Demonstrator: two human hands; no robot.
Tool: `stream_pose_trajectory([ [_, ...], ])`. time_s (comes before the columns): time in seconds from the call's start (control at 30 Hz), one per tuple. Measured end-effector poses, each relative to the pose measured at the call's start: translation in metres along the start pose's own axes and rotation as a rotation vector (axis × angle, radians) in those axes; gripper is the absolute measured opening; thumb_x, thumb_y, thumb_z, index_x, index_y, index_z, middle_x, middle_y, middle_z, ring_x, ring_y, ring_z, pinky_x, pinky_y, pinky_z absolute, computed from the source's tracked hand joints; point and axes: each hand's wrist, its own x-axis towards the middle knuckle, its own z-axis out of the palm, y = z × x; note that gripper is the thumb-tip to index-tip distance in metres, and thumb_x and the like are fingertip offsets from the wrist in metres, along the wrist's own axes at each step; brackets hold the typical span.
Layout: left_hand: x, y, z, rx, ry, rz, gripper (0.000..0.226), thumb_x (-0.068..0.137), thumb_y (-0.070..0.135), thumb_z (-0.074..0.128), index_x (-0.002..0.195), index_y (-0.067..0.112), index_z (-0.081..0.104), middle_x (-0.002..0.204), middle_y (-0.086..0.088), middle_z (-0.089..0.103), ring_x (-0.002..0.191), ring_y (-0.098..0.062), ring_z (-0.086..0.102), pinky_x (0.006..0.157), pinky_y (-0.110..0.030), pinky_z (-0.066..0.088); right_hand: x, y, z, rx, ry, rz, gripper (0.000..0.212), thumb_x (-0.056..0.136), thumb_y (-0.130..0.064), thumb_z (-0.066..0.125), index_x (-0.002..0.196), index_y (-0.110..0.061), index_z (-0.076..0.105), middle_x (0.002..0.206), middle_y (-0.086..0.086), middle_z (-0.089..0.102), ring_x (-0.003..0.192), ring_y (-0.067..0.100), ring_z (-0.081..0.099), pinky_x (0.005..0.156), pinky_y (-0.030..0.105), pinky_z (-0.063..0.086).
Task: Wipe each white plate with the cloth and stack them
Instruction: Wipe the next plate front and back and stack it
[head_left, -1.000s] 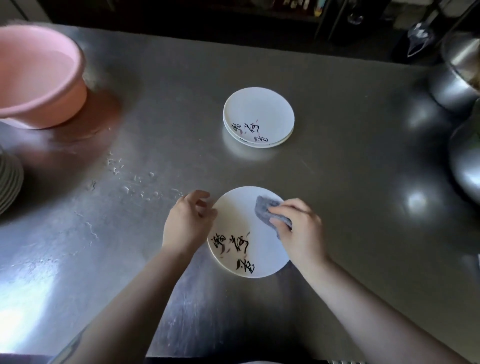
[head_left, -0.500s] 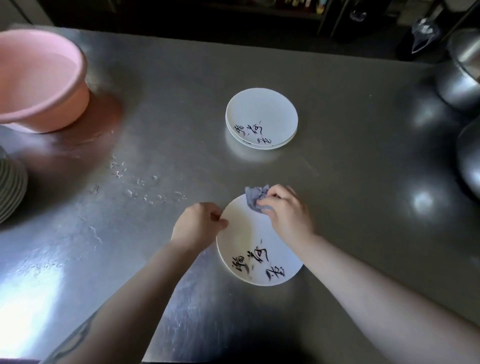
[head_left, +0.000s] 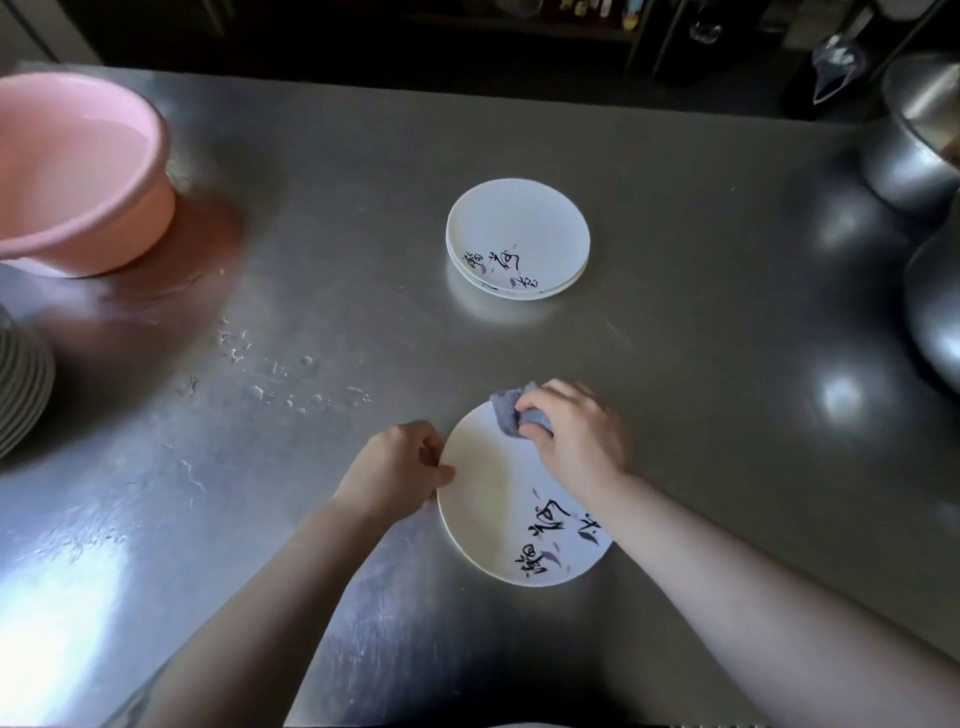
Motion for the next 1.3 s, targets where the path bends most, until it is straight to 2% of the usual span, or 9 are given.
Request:
stream_pose_trajectory([
  [0.13, 0.010, 0.015, 0.006, -0.015, 0.158, 0.088, 0.014, 0.083, 0.025, 0.071, 0.091, 0.017, 0.062, 0.078, 0.002, 0.063, 0.075, -0.023, 0.058, 0.066, -0.031, 0.046, 0.001, -0.020, 0.007, 0.032, -0.010, -0.089, 0.020, 0.072, -0.017, 0.075, 0.087, -0.028, 0.067, 0.092, -0.010, 0.062, 0.093, 0.018, 0.057, 0.060, 0.026, 0.039],
  [0.27, 0.019, 0.014, 0.001, -0.038, 0.151, -0.003, 0.012, 0.081, 0.016, 0.071, 0.079, 0.014, 0.060, 0.070, -0.001, 0.060, 0.074, -0.028, 0.058, 0.061, -0.029, 0.041, 0.006, -0.017, 0.005, 0.015, -0.057, -0.062, 0.013, 0.077, -0.021, 0.072, 0.088, -0.027, 0.071, 0.097, -0.010, 0.061, 0.099, 0.015, 0.054, 0.062, 0.025, 0.038],
  [0.47, 0.004, -0.002, -0.008, 0.004, -0.228, -0.094, 0.017, 0.080, 0.015, 0.068, 0.070, 0.011, 0.055, 0.056, -0.004, 0.070, 0.052, -0.020, 0.067, 0.048, -0.023, 0.049, 0.004, 0.001, -0.005, -0.024, -0.060, 0.003, 0.014, 0.082, -0.018, 0.071, 0.094, -0.025, 0.074, 0.100, -0.012, 0.063, 0.099, 0.016, 0.052, 0.064, 0.025, 0.037],
  [0.63, 0.024, 0.025, -0.008, 0.074, 0.066, 0.025, 0.026, 0.080, 0.029, 0.072, 0.067, 0.017, 0.054, 0.065, -0.002, 0.058, 0.066, -0.027, 0.055, 0.057, -0.028, 0.041, 0.007, -0.013, 0.002, 0.083, -0.103, -0.068, 0.013, 0.081, -0.016, 0.071, 0.092, -0.021, 0.076, 0.100, -0.009, 0.065, 0.099, 0.017, 0.053, 0.072, 0.031, 0.044],
  [0.83, 0.000, 0.003, -0.004, -0.100, -0.026, -0.129, 0.020, 0.082, 0.018, 0.067, 0.068, 0.004, 0.061, 0.052, -0.007, 0.067, 0.047, -0.024, 0.065, 0.048, -0.026, 0.052, 0.002, 0.008, -0.011, -0.078, -0.050, 0.022, 0.012, 0.085, -0.020, 0.068, 0.094, -0.025, 0.073, 0.098, -0.012, 0.061, 0.099, 0.015, 0.049, 0.059, 0.025, 0.028],
  [0.93, -0.008, 0.000, -0.003, 0.050, -0.135, -0.107, 0.027, 0.082, 0.029, 0.065, 0.060, 0.014, 0.062, 0.054, 0.001, 0.069, 0.049, -0.017, 0.066, 0.050, -0.022, 0.052, -0.001, 0.006, -0.009, -0.068, -0.056, -0.010, 0.013, 0.084, -0.019, 0.067, 0.093, -0.025, 0.074, 0.097, -0.012, 0.062, 0.096, 0.017, 0.050, 0.059, 0.025, 0.027],
  [1.03, 0.009, 0.014, -0.009, 0.070, 0.085, -0.032, 0.017, 0.079, 0.031, 0.071, 0.069, 0.020, 0.063, 0.069, 0.000, 0.071, 0.072, -0.019, 0.067, 0.065, -0.026, 0.051, 0.001, -0.009, -0.002, 0.053, -0.088, -0.075, 0.013, 0.081, -0.016, 0.070, 0.090, -0.024, 0.075, 0.096, -0.011, 0.064, 0.094, 0.019, 0.051, 0.066, 0.029, 0.041],
  [1.13, 0.022, 0.026, -0.010, 0.080, 0.080, 0.010, 0.007, 0.080, 0.021, 0.071, 0.078, 0.015, 0.068, 0.084, -0.012, 0.071, 0.085, -0.031, 0.066, 0.068, -0.028, 0.049, 0.004, -0.016, 0.002, 0.081, -0.135, -0.131, 0.014, 0.079, -0.015, 0.071, 0.090, -0.023, 0.075, 0.095, -0.009, 0.065, 0.094, 0.020, 0.051, 0.072, 0.034, 0.046],
  [1.3, 0.010, 0.003, -0.010, -0.031, 0.085, -0.079, 0.007, 0.079, 0.008, 0.064, 0.074, 0.003, 0.064, 0.058, -0.013, 0.069, 0.056, -0.031, 0.069, 0.061, -0.039, 0.060, 0.002, 0.007, -0.010, -0.048, -0.069, -0.001, 0.012, 0.083, -0.017, 0.068, 0.089, -0.026, 0.073, 0.095, -0.011, 0.061, 0.096, 0.018, 0.049, 0.062, 0.027, 0.040],
])
